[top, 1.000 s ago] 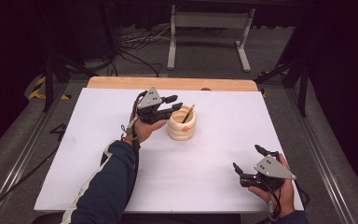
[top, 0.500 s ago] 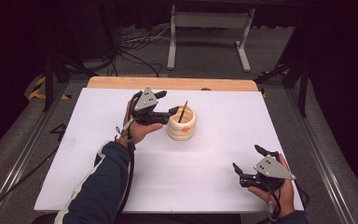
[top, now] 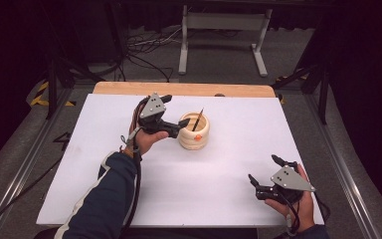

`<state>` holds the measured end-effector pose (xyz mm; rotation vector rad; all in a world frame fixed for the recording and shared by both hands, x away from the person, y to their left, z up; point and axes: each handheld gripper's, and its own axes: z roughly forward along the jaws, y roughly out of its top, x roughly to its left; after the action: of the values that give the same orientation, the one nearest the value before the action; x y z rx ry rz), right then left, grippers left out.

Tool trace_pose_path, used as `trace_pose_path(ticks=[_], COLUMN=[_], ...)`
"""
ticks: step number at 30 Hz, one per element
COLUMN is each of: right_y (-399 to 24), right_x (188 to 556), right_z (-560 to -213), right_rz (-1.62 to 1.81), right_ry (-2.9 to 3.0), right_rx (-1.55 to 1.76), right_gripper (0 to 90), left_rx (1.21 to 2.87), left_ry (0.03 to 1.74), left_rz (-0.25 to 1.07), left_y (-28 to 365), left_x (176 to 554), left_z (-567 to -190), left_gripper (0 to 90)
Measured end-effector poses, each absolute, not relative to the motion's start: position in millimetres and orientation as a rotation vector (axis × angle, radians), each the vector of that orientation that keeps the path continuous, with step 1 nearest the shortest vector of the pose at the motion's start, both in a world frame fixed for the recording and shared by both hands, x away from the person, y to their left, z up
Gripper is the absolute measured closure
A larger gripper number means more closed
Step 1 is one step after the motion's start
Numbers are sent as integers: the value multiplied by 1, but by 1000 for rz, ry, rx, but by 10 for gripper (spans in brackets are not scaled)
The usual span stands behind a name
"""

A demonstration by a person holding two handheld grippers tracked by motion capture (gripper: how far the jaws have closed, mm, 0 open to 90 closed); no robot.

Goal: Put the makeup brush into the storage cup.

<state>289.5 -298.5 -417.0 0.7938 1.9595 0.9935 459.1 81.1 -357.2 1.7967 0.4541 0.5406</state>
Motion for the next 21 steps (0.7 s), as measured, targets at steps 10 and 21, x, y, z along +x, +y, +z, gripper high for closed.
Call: trace_pose_path(ticks=[10,21], right_y=[-298,-297], right_x=[289,289], right_z=[-417,-417], right_rz=[991,990], right_ry=[1960,1961], right_rx=[793,788], right_gripper=[85,85], left_rx=[1830,1867], left_ry=[424,403], left_rz=[592,625], left_y=[82,92], left_x=[452,445], left_z=[-352,-349], left_gripper=[30,29])
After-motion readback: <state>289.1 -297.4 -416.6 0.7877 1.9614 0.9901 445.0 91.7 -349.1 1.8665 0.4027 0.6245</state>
